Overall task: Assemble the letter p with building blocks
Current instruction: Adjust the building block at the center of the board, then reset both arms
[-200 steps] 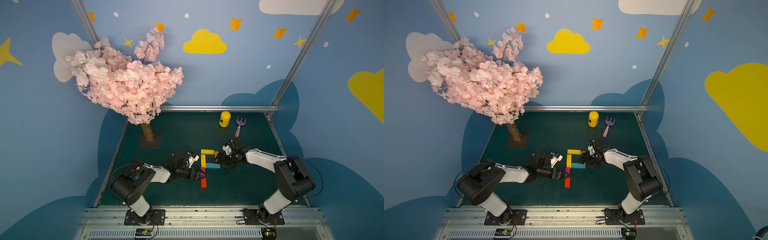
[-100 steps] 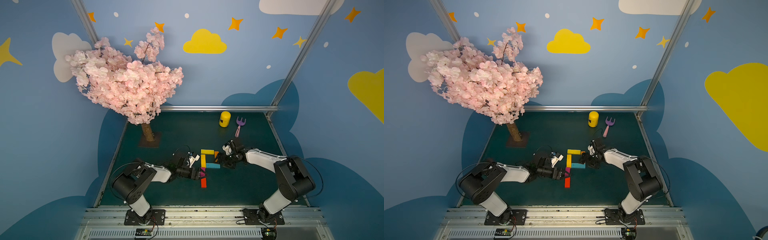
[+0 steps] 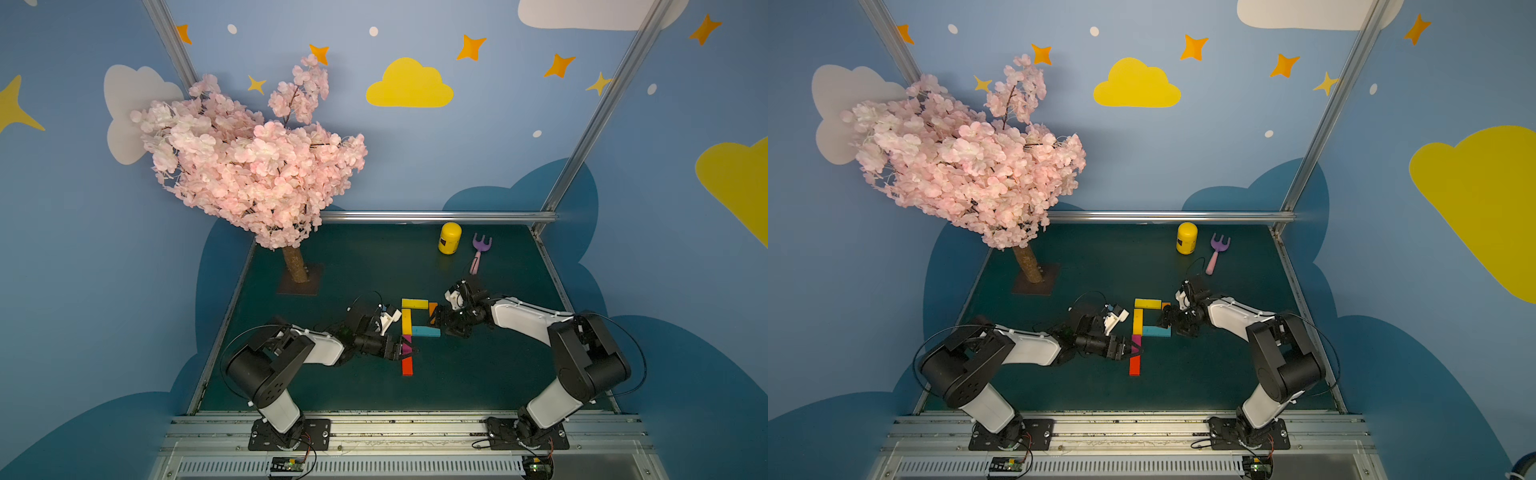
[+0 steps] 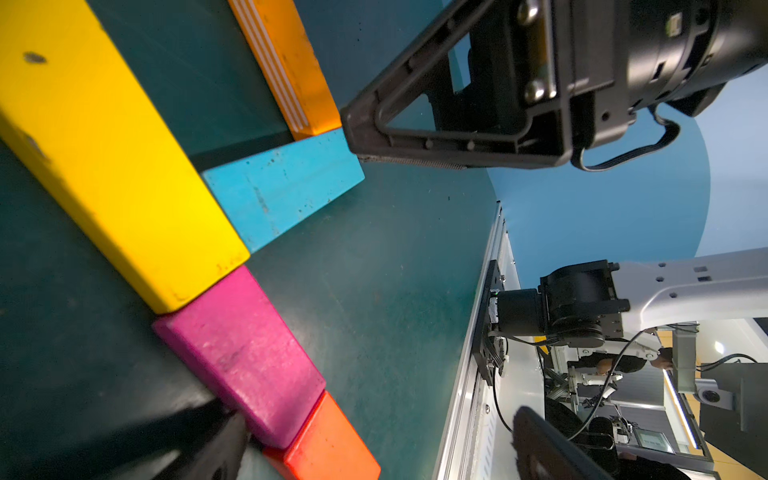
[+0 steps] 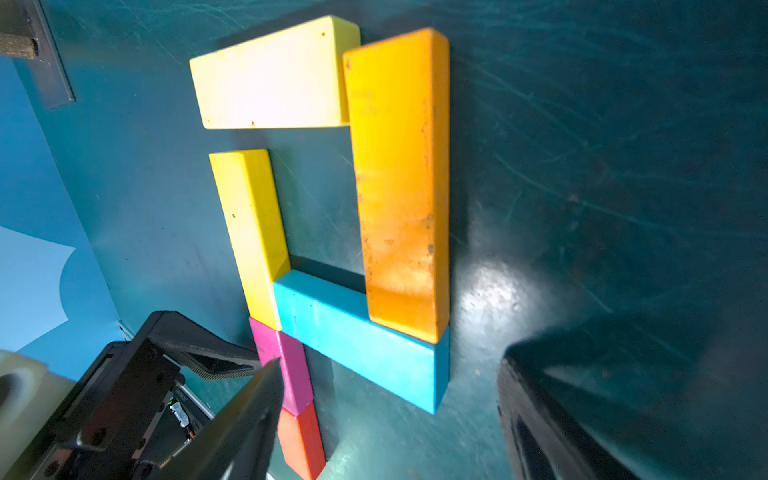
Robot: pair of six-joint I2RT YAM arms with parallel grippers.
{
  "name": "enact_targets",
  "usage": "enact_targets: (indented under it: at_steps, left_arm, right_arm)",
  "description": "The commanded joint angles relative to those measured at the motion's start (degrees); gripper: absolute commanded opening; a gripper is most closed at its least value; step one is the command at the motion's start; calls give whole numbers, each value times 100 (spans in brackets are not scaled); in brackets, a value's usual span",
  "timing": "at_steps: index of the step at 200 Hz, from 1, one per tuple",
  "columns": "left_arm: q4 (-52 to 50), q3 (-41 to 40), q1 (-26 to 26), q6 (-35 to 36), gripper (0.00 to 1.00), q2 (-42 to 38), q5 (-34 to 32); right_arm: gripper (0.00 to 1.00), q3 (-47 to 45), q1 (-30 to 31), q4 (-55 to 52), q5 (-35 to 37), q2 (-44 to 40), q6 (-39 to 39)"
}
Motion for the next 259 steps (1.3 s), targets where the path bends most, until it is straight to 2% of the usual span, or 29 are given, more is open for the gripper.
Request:
enact_targets:
  at_steps: [1, 30, 61, 88, 109, 138, 166, 185, 200, 221, 242, 259]
  left_arm:
    - [-42, 63, -16, 60, 100, -8, -109]
    - [-754, 139, 42, 452, 100, -375, -626]
    - [-2039, 543, 276, 1106, 100, -1252, -1304]
    - [-2932, 1057, 684, 1624, 100, -1973, -1748]
    - [-3263, 1306, 1135, 1999, 100, -2330, -2015]
    - [-2681, 1149, 2048, 1779, 100, -2455, -2064]
    - [-2756, 1126, 2711, 2191, 100, -2366, -2483]
    - [-2004, 689, 3279, 2043, 100, -2339, -2452]
    - [-1785, 514, 3625, 2161, 100, -2259, -2602]
    - [-1209, 175, 3954, 2160, 100, -2231, -2683]
    - [-980, 64, 4195, 2142, 100, -2150, -2684]
    - [-906, 85, 4324, 2171, 100, -2043, -2685]
  right_arm:
    - [81, -111, 29, -76, 70, -138, 4]
    - [81, -61, 33, -271, 256, -398, -93]
    - [81, 239, 7, -909, 688, -960, -454]
    - [82, 463, -89, -1281, 902, -1428, -688]
    - [83, 573, -224, -1475, 1182, -1685, -794]
    - [85, 670, -611, -1590, 1619, -2063, -1185]
    - [88, 755, -1422, -1446, 1283, -2334, -1551]
    - [88, 645, -2056, -1182, 991, -2411, -1625]
    - [89, 453, -2506, -853, 758, -2465, -1643]
    - [89, 20, -2855, -175, 761, -2636, -1591]
    - [89, -452, -2924, 525, 1320, -2897, -1808]
    - [89, -1019, -2937, 1415, 2040, -3126, -2031]
